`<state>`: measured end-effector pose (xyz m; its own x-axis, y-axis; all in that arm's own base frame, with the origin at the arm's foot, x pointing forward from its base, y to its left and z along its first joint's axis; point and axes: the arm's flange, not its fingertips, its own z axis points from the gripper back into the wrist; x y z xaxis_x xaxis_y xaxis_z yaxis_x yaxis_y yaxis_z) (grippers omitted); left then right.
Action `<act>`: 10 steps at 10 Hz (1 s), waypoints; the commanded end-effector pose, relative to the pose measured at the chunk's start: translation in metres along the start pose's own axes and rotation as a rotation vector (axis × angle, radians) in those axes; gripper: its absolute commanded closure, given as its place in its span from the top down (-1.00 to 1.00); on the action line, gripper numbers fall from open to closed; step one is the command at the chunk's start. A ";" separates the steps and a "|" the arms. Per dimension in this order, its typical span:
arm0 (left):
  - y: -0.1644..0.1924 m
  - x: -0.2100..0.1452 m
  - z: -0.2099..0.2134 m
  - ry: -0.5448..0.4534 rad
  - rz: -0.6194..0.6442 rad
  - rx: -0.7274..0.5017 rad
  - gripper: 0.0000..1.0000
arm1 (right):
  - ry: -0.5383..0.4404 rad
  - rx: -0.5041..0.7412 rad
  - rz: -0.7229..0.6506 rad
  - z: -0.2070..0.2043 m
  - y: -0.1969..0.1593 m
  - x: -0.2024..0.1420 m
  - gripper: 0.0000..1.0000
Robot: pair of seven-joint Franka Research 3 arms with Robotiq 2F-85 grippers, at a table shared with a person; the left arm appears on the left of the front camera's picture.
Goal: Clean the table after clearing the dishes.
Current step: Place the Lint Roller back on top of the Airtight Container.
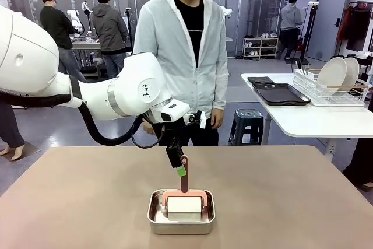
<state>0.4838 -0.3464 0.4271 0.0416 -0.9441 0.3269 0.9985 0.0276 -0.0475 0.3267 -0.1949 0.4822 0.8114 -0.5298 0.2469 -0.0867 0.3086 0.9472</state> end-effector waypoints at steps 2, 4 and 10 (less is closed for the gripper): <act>0.000 0.000 0.001 0.000 -0.001 0.000 1.00 | 0.003 0.008 0.004 0.000 0.003 -0.001 1.00; 0.000 0.000 0.001 0.000 -0.001 0.000 1.00 | 0.003 0.008 0.004 0.000 0.003 -0.001 1.00; -0.009 -0.082 0.146 -0.074 0.416 0.084 1.00 | 0.003 0.008 0.004 0.000 0.003 -0.001 1.00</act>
<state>0.4930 -0.2421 0.5322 0.3397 -0.8772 0.3393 0.9386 0.3391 -0.0630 0.3266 -0.1951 0.4823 0.8111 -0.5302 0.2471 -0.0869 0.3085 0.9472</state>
